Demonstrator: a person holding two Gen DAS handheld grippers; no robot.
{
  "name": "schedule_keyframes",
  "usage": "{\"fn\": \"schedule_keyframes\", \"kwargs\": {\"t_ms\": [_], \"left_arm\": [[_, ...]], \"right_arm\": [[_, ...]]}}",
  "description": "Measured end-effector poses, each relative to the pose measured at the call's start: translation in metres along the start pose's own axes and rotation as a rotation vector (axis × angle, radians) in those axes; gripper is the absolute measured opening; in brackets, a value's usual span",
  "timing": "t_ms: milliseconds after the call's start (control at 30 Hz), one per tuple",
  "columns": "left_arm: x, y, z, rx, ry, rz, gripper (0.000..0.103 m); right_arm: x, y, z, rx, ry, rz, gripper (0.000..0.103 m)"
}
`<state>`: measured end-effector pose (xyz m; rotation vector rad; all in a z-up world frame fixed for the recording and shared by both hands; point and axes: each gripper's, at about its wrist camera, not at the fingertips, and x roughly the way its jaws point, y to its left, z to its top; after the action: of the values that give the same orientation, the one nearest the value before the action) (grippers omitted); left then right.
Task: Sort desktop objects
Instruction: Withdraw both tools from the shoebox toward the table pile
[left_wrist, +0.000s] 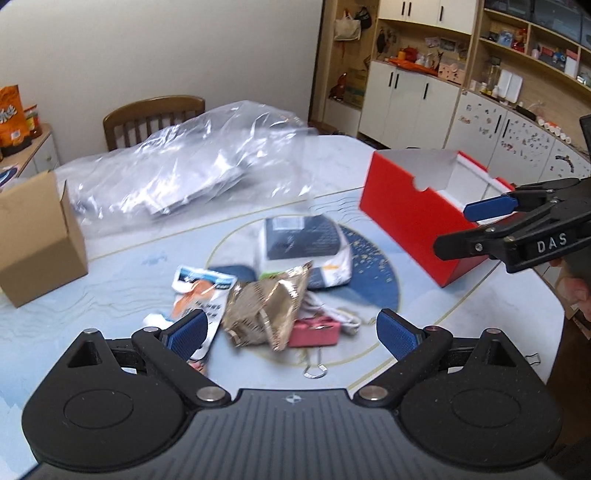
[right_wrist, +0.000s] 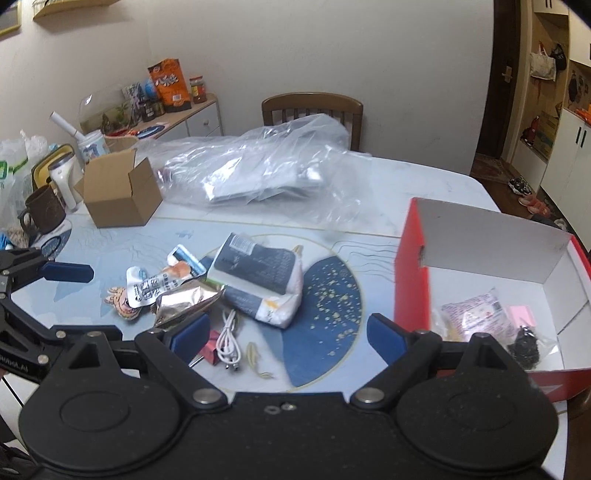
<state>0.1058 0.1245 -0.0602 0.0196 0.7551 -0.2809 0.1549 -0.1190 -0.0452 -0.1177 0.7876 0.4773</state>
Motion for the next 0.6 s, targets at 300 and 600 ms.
{"fn": "schedule_keyframes", "kwargs": {"t_ms": [300, 600], "left_arm": [[0.019, 0.022, -0.016, -0.001, 0.034, 0.029, 0.098], [0.034, 0.052, -0.030, -0.043, 0.064, 0.096, 0.098]], "right_arm": [[0.029, 0.018, -0.010, -0.024, 0.051, -0.009, 0.091], [0.063, 0.026, -0.012, -0.040, 0.101, 0.003, 0.085]]}}
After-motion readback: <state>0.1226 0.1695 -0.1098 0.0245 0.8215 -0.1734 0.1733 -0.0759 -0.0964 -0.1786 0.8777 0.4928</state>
